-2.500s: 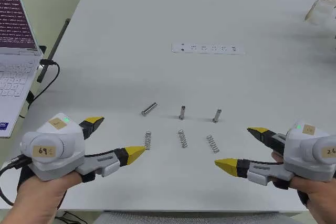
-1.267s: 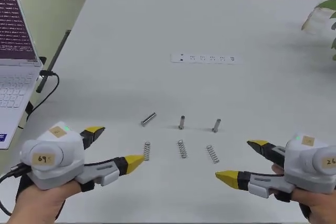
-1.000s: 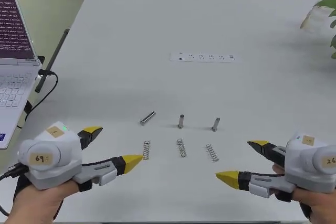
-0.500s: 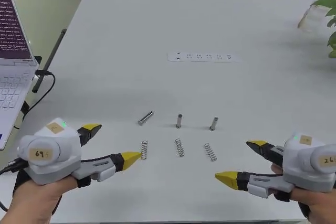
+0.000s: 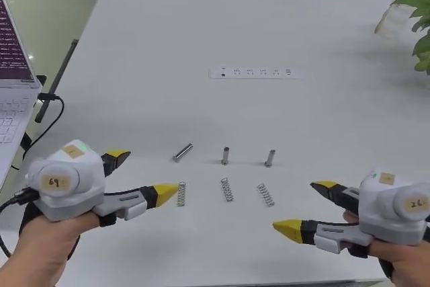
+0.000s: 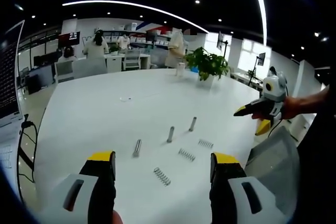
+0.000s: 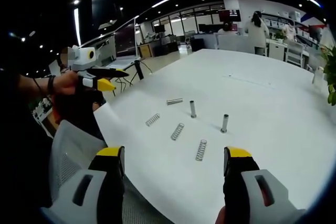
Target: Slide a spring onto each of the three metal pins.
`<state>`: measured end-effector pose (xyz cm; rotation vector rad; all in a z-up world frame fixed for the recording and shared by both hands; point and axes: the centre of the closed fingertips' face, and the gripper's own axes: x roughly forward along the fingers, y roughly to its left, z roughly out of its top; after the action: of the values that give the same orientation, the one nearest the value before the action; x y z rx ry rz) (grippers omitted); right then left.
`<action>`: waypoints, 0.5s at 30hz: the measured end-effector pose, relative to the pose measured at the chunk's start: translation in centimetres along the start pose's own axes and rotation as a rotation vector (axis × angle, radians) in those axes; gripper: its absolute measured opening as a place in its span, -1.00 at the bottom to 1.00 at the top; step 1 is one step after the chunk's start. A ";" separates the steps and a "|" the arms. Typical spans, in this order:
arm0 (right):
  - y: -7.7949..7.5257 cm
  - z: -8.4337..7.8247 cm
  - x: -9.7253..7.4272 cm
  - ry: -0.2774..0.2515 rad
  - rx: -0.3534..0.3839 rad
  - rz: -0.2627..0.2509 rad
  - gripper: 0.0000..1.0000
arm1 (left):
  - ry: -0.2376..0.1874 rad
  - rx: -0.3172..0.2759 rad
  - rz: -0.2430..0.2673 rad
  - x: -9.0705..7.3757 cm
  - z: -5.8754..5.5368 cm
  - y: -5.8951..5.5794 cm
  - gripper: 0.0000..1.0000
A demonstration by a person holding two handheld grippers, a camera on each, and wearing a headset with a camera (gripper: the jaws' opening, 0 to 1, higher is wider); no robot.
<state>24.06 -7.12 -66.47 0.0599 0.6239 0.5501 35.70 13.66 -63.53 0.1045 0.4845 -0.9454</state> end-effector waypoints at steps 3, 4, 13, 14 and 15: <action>0.0 0.0 0.0 0.001 0.001 -0.001 0.53 | 0.009 0.015 -0.008 0.5 0.1 0.2 0.40; -0.1 0.0 -0.1 0.002 0.000 -0.002 0.53 | 0.008 0.016 -0.011 0.7 0.3 0.4 0.40; -0.2 -0.1 -0.2 0.005 -0.001 -0.001 0.56 | 0.013 0.029 -0.023 2.3 1.1 1.5 0.38; -0.2 -0.1 -0.2 0.005 -0.001 -0.001 0.56 | 0.014 0.029 -0.024 2.4 1.2 1.6 0.37; -0.2 -0.1 -0.2 0.004 0.000 0.000 0.56 | 0.015 0.031 -0.025 2.6 1.3 1.7 0.37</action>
<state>23.94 -7.40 -66.43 0.0584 0.6281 0.5507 38.79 12.35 -63.74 0.1336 0.4859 -0.9772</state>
